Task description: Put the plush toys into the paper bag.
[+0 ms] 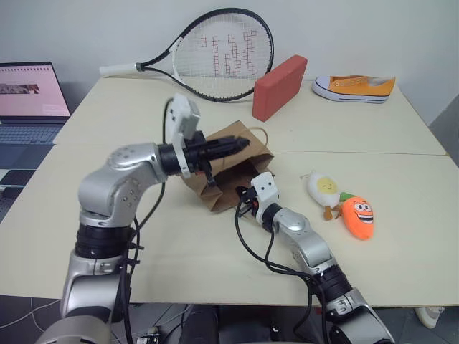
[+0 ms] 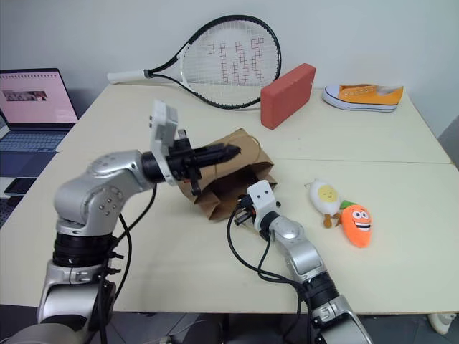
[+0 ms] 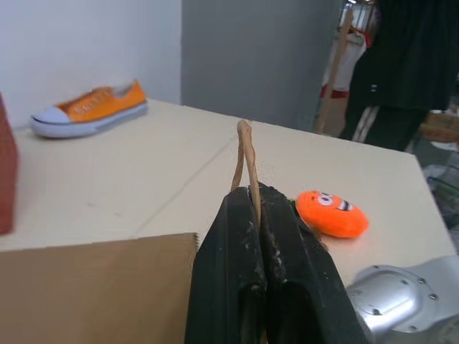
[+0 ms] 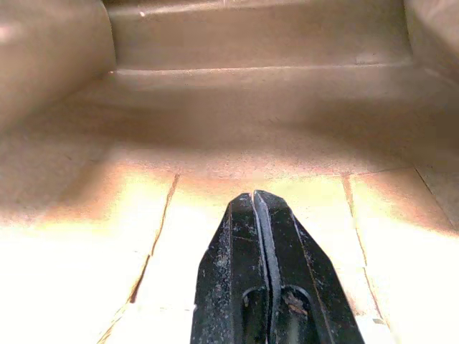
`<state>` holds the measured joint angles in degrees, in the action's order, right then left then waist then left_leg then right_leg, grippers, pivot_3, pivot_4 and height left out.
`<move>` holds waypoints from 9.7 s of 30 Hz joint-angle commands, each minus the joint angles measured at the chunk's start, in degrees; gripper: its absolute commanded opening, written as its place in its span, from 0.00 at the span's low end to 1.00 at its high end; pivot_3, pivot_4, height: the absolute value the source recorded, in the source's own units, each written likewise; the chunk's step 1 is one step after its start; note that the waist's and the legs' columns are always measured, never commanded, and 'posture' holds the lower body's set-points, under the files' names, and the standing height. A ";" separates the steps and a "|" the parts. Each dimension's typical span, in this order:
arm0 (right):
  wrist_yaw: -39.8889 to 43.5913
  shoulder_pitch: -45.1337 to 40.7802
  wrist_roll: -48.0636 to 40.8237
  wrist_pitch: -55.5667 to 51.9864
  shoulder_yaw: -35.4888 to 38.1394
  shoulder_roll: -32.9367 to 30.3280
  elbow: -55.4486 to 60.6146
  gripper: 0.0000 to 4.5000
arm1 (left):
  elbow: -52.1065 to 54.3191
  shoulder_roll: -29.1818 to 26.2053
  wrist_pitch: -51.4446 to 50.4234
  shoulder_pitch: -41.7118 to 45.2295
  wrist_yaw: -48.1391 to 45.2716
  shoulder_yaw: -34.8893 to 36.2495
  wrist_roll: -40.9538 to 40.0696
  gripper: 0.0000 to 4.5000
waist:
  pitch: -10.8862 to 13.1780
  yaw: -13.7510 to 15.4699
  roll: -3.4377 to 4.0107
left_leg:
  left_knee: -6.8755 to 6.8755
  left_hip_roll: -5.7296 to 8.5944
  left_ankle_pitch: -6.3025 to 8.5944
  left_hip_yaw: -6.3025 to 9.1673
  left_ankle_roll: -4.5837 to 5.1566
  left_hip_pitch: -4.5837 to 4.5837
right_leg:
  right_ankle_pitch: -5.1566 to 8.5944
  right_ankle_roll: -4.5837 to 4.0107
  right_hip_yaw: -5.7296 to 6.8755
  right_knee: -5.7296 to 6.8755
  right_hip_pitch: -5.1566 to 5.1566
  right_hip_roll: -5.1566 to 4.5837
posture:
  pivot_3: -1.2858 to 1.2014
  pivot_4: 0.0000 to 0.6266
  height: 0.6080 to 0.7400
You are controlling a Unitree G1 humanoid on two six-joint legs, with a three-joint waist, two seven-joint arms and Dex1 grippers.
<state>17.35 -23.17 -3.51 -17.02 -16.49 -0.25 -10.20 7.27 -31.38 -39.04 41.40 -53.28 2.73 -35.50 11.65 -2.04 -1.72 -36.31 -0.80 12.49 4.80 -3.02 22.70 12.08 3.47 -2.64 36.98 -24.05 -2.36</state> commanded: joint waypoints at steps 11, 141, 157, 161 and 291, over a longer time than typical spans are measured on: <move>-0.45 1.19 1.09 -2.35 0.33 0.98 -1.30 0.01 | -7.50 -2.78 12.93 13.73 -2.43 0.48 6.77 0.00 | -0.06 -0.29 -0.08 | 0.04 -0.01 0.00 0.00 0.00 0.00 | 0.00 0.01 0.00 -0.01 -0.01 0.02 | 0.52 0.24 1.00; 6.90 -3.94 -4.20 -13.67 4.52 -11.06 22.68 0.99 | 5.46 1.10 4.88 -2.56 -6.57 -6.84 0.55 0.00 | -0.04 -0.18 -0.07 | 0.16 -0.03 0.00 0.02 0.01 0.06 | 0.04 -0.06 -0.01 -0.02 -0.09 0.05 | 0.52 0.24 1.00; 25.85 8.69 -25.30 -32.57 28.72 -41.61 45.73 0.99 | 4.06 1.86 7.81 -3.80 -6.92 -7.73 2.75 0.00 | -0.04 0.30 -0.07 | 0.14 -0.02 0.00 0.01 0.01 0.09 | 0.06 -0.07 0.00 -0.07 -0.06 0.04 | 0.52 0.24 1.00; 26.84 18.64 -21.90 -30.03 37.61 -48.45 42.21 0.99 | 3.12 2.02 8.89 -3.88 -7.47 -8.00 3.29 0.00 | -0.04 0.38 -0.09 | 0.14 -0.01 0.00 -0.01 0.01 0.09 | 0.06 -0.07 -0.01 -0.09 -0.06 0.04 | 0.52 0.24 1.00; 21.93 3.41 -13.71 -23.31 5.87 -33.49 30.58 0.99 | 2.73 -0.33 6.87 -2.99 -7.82 -4.37 1.39 0.00 | -0.11 -0.11 -0.21 | 0.12 -0.03 0.00 0.03 0.01 0.10 | 0.06 -0.06 -0.01 -0.09 -0.06 0.08 | 0.52 0.24 1.00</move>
<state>40.91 -19.27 -19.46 -43.59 -8.95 -34.83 22.59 8.91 -31.39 -33.11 37.03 -60.86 -2.49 -33.84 11.53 -2.14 -1.92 -36.19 -0.83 12.49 4.82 -3.00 22.80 12.14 3.41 -2.67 36.89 -24.12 -2.28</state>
